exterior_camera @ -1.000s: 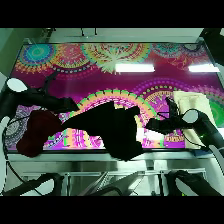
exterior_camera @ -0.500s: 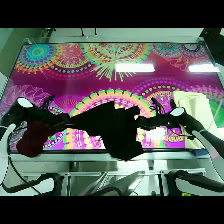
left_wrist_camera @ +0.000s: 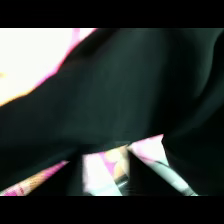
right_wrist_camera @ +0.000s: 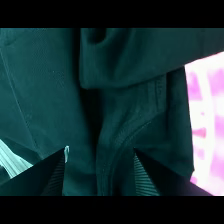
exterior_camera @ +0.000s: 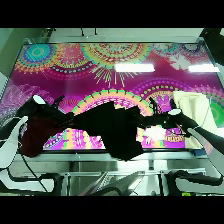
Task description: Fold the shirts.
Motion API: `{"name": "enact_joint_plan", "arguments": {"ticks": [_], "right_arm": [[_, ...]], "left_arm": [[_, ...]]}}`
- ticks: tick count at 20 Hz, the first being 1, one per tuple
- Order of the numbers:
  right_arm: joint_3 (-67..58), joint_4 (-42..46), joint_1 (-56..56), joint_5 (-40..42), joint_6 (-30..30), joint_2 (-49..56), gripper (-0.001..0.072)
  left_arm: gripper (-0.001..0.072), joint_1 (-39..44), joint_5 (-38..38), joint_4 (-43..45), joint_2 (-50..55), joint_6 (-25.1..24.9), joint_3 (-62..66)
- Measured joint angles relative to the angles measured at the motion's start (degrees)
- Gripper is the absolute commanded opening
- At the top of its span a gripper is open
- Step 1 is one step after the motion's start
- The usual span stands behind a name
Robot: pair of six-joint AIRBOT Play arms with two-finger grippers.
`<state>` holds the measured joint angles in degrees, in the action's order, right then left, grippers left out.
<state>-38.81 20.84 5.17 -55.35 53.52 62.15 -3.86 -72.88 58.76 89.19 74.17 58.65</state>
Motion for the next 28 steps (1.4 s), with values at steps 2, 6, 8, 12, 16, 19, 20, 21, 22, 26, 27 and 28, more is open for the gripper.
{"name": "enact_joint_plan", "arguments": {"ticks": [2,6,8,12,16,19,20,21,22,26,27,28], "right_arm": [[0.0,-0.2,0.0,0.0,-0.1,0.6,0.0457],[0.0,-0.4,0.0,-0.3,-0.5,2.0,0.0457],[0.0,-0.1,0.2,-1.3,-0.5,2.3,0.0457],[0.0,2.4,0.3,-5.0,-0.4,2.4,0.0463],[0.0,3.2,1.1,-6.7,0.1,2.1,0.0463],[0.0,3.3,4.3,-4.0,0.4,2.8,0.0462],[0.0,2.9,5.7,-3.0,0.4,3.3,0.0462],[-0.1,2.1,6.8,-2.2,0.4,3.6,0.0454],[-0.1,1.2,7.8,-1.2,0.4,3.9,0.0363],[0.0,-1.5,9.4,1.9,-2.2,4.4,0.0022],[0.0,-2.0,9.6,1.9,-2.8,4.3,0.0022],[0.0,-2.5,9.7,1.8,-3.3,4.2,0.0023]], "left_arm": [[0.0082,0.1,0.4,0.1,0.7,0.4,0.7],[0.0012,0.2,1.0,0.2,1.2,0.5,1.3],[0.0012,0.2,1.2,0.2,1.3,0.4,1.5],[0.0656,-0.1,0.0,0.2,0.1,0.4,1.7],[0.0654,-3.3,-3.0,0.2,-3.5,0.2,1.7],[0.0654,-6.0,-3.8,0.2,-6.3,0.9,-0.6],[0.0654,-6.5,-3.5,0.2,-6.9,1.3,-2.1],[0.0654,-6.8,-2.7,0.2,-7.3,1.3,-3.7],[0.0655,-6.9,-1.5,0.1,-7.4,1.5,-5.3],[0.0654,-5.9,3.2,-0.8,-5.3,1.9,-7.9],[0.0654,-5.4,3.6,-1.0,-4.5,2.1,-7.7],[0.0617,-4.7,4.1,-1.3,-3.6,2.4,-7.0]]}}
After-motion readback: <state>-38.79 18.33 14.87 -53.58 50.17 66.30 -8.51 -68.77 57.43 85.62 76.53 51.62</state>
